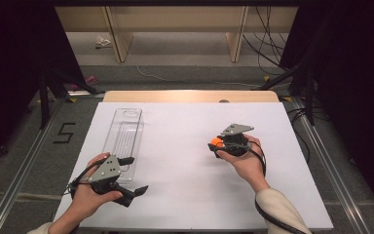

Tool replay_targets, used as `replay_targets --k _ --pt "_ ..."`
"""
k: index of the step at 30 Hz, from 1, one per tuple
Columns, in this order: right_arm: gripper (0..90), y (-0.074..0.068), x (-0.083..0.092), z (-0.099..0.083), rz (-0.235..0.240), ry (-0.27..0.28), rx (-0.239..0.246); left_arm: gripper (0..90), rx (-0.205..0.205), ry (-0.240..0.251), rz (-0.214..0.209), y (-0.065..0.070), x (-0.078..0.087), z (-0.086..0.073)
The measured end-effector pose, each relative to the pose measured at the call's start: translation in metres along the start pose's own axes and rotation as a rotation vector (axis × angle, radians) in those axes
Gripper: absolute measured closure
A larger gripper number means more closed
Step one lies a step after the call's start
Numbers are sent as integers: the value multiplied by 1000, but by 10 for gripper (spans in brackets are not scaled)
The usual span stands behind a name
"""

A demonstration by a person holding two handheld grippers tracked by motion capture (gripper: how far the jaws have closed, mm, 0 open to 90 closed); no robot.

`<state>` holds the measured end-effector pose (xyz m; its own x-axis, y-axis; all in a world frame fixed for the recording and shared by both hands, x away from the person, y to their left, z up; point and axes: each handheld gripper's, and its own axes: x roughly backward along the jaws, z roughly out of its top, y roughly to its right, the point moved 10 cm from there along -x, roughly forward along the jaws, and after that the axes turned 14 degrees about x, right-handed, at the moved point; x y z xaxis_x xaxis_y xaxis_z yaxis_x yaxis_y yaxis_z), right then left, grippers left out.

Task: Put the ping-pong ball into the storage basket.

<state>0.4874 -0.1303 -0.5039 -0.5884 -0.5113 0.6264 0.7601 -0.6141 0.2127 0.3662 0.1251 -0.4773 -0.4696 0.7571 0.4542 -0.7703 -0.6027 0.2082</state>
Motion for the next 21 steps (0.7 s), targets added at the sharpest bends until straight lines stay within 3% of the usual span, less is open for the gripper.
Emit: replay_targets --k 21 --pt "514 -9 -2 7 16 12 10 0 -1 -1 0 0 0 0"
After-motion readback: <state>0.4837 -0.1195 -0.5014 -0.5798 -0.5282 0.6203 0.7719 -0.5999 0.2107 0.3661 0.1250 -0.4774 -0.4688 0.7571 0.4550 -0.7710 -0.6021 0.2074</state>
